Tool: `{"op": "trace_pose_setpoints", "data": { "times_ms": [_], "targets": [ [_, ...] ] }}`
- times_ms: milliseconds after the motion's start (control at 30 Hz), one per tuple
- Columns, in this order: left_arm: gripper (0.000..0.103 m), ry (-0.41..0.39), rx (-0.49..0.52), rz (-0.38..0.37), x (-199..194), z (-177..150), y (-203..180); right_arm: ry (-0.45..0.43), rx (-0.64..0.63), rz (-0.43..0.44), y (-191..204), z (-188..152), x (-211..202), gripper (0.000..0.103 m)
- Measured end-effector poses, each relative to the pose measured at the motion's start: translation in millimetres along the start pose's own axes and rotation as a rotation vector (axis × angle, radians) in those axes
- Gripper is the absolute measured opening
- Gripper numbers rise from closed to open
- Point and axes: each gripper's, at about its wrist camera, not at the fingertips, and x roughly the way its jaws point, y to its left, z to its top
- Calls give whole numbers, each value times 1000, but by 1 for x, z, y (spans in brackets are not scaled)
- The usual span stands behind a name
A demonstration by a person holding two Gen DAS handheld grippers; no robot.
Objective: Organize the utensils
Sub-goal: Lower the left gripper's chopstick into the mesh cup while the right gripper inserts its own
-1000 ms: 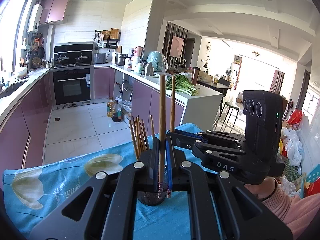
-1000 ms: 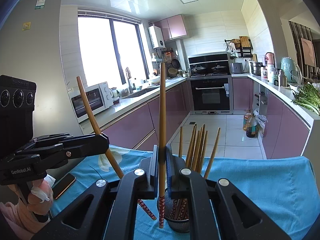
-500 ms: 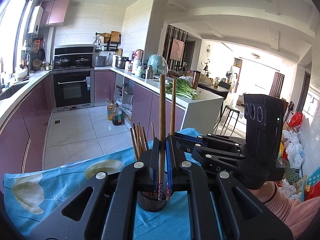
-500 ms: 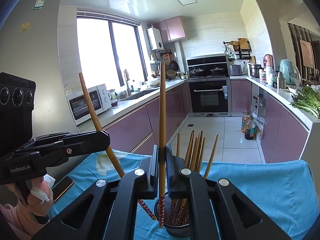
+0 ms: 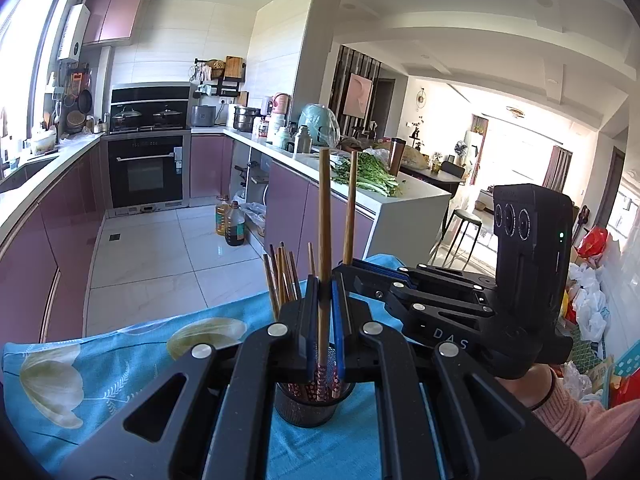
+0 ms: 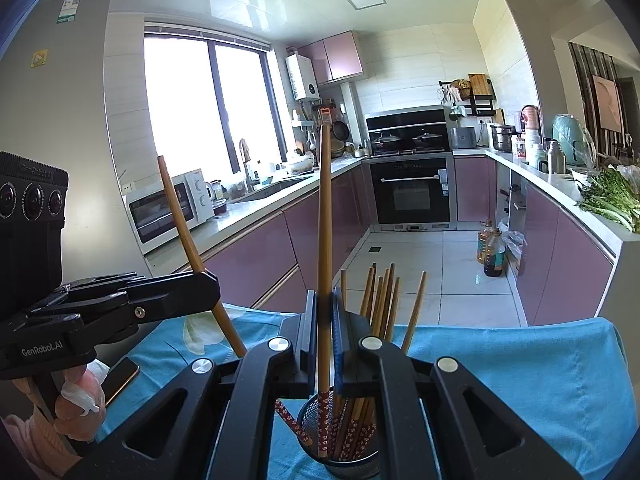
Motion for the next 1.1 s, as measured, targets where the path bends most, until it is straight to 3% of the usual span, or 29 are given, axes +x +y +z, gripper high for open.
{"op": "trace_pose_setpoints", "data": {
  "times_ms": [1100],
  "targets": [
    [7, 50, -13, 13, 20, 8, 1, 24, 39, -35, -2, -1, 18, 6]
  ]
}}
